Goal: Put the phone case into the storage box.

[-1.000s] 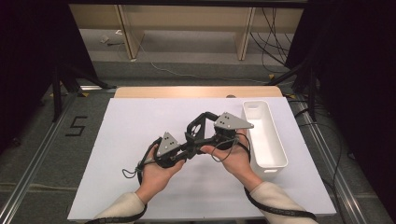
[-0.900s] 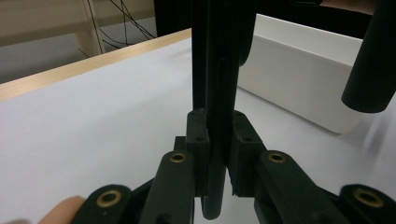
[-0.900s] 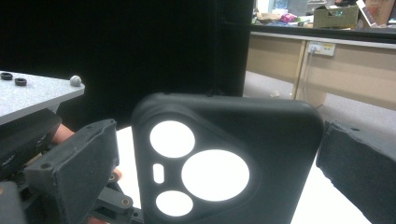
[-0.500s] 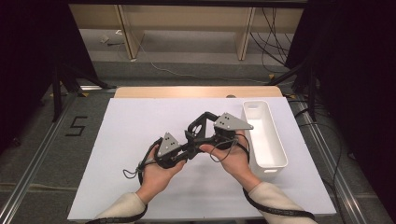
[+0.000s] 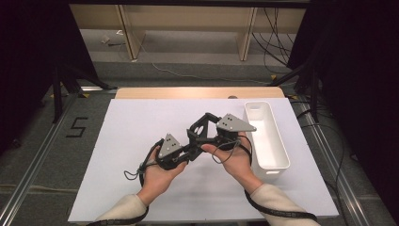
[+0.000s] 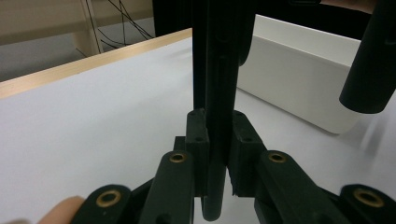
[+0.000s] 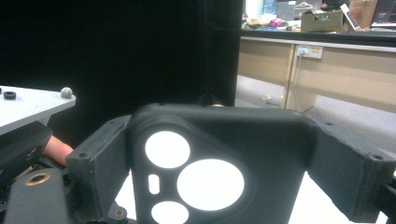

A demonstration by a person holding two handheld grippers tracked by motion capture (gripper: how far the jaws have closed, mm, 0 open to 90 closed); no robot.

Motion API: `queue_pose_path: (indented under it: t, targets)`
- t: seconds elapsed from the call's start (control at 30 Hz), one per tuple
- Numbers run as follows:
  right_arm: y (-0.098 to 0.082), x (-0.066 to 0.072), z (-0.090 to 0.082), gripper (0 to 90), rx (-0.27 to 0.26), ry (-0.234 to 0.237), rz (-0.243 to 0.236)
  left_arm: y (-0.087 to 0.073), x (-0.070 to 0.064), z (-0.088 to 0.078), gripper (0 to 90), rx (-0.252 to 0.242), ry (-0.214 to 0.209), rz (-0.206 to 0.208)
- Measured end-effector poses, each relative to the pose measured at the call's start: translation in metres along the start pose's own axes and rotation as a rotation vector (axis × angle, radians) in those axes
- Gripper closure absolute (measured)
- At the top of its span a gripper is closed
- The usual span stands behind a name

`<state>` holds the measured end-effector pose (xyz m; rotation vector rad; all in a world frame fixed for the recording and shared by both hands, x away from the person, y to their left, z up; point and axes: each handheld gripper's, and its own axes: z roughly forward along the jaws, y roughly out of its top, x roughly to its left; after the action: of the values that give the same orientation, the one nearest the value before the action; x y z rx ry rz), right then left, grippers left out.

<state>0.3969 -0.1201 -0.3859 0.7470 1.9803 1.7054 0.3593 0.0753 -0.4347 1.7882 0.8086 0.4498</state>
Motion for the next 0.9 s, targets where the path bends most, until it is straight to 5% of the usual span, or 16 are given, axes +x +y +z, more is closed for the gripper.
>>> queue_pose_path:
  t: [0.37, 0.7, 0.77, 0.9]
  targets:
    - [0.003, 0.000, -0.003, 14.8, -0.005, -0.002, 0.000, 0.001, 0.000, -0.001, 76.6, -0.008, -0.005, 0.007]
    - [0.012, -0.010, -0.011, 14.9, -0.032, -0.038, 0.013, 0.004, 0.002, -0.011, 16.1, -0.025, -0.014, 0.018]
    - [0.014, -0.012, -0.013, 14.9, -0.032, -0.039, 0.014, 0.004, 0.004, -0.015, 8.2, -0.015, 0.022, 0.042]
    - [0.017, -0.016, -0.016, 14.9, -0.036, -0.045, 0.019, 0.004, 0.008, -0.022, 0.6, -0.019, 0.031, 0.048]
